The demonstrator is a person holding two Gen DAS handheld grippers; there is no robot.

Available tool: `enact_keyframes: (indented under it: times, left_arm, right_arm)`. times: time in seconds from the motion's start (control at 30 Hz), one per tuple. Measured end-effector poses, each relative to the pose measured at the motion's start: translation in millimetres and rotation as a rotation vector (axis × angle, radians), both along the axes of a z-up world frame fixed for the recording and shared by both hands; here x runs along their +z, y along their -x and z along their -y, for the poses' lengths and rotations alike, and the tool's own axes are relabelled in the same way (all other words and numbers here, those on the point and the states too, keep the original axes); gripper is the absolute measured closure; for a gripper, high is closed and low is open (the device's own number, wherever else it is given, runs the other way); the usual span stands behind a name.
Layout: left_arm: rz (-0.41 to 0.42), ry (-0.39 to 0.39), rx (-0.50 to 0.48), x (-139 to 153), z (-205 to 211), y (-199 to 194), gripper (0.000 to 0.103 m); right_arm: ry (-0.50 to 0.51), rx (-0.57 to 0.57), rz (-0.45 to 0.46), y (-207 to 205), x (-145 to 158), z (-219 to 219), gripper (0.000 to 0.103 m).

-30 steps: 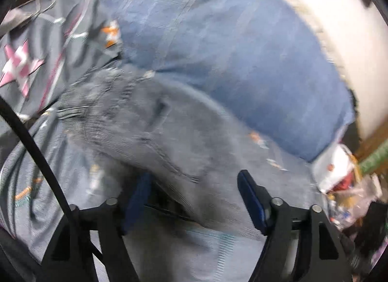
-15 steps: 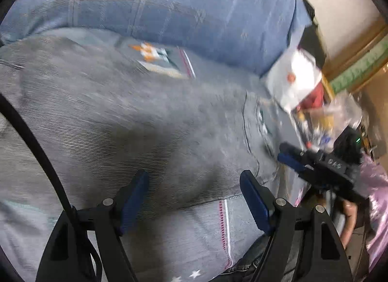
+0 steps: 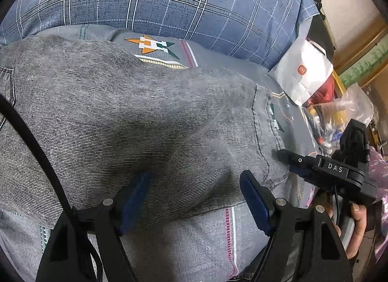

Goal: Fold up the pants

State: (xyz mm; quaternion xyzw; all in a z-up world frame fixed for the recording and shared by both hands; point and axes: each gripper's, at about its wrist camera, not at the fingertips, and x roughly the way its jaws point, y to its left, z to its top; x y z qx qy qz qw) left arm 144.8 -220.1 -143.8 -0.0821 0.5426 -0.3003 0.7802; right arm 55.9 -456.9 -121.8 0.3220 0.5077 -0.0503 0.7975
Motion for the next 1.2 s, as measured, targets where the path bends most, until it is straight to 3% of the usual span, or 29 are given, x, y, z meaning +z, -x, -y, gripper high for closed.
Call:
enact_keyframes:
  times: [0.03, 0.1, 0.17, 0.3, 0.4, 0.47, 0.6, 0.77, 1.0, 1.03, 1.07, 1.17, 1.2]
  left_arm:
    - [0.003, -0.006, -0.004, 1.6, -1.0, 1.6, 0.025]
    - [0.004, 0.000, -0.006, 6.7, 2.1, 5.0, 0.025]
    - [0.010, 0.062, -0.040, 15.8, 5.0, 12.0, 0.025]
    - [0.087, 0.062, -0.139, 31.0, 24.5, 28.7, 0.025]
    - [0.133, -0.015, -0.243, 29.3, 54.4, 39.2, 0.025]
    - [0.169, -0.069, -0.298, 26.1, 73.1, 45.4, 0.025]
    - [0.208, -0.132, -0.393, 17.5, 102.5, 55.9, 0.025]
    - [0.275, -0.208, -0.531, 1.6, 134.2, 74.9, 0.025]
    - [0.503, -0.398, -0.651, -19.9, 172.0, 98.0, 0.027]
    - [0.560, -0.393, -0.672, -19.0, 175.2, 103.4, 0.031]
    - [0.569, -0.385, -0.683, -17.6, 177.0, 104.5, 0.041]
    - [0.563, -0.389, -0.656, -10.8, 178.7, 94.8, 0.061]
    - [0.547, -0.379, -0.658, -9.8, 177.2, 91.4, 0.062]
  right_arm:
    - [0.008, 0.011, -0.012, -3.9, -2.2, -0.9, 0.085]
    - [0.032, 0.009, -0.038, -2.6, -5.3, -2.9, 0.095]
    - [0.127, -0.003, 0.007, 8.2, 14.6, -7.1, 0.096]
    - [0.100, -0.028, 0.065, 25.5, 30.2, 3.7, 0.095]
    - [0.058, -0.002, -0.099, 14.3, -7.1, 7.9, 0.089]
    - [0.057, -0.051, -0.018, 23.3, 8.8, 16.3, 0.081]
    - [-0.003, -0.140, 0.117, 44.6, 25.4, 38.1, 0.043]
    - [-0.128, -0.222, 0.224, 57.0, 27.0, 65.2, 0.041]
    - [-0.204, -0.240, 0.271, 57.6, 25.3, 74.3, 0.041]
    - [-0.219, -0.247, 0.274, 58.4, 24.0, 76.1, 0.041]
    - [-0.232, -0.251, 0.276, 58.9, 22.9, 76.6, 0.041]
    - [-0.256, -0.247, 0.285, 58.2, 20.4, 78.2, 0.041]
    - [-0.255, -0.246, 0.284, 55.7, 19.1, 78.1, 0.041]
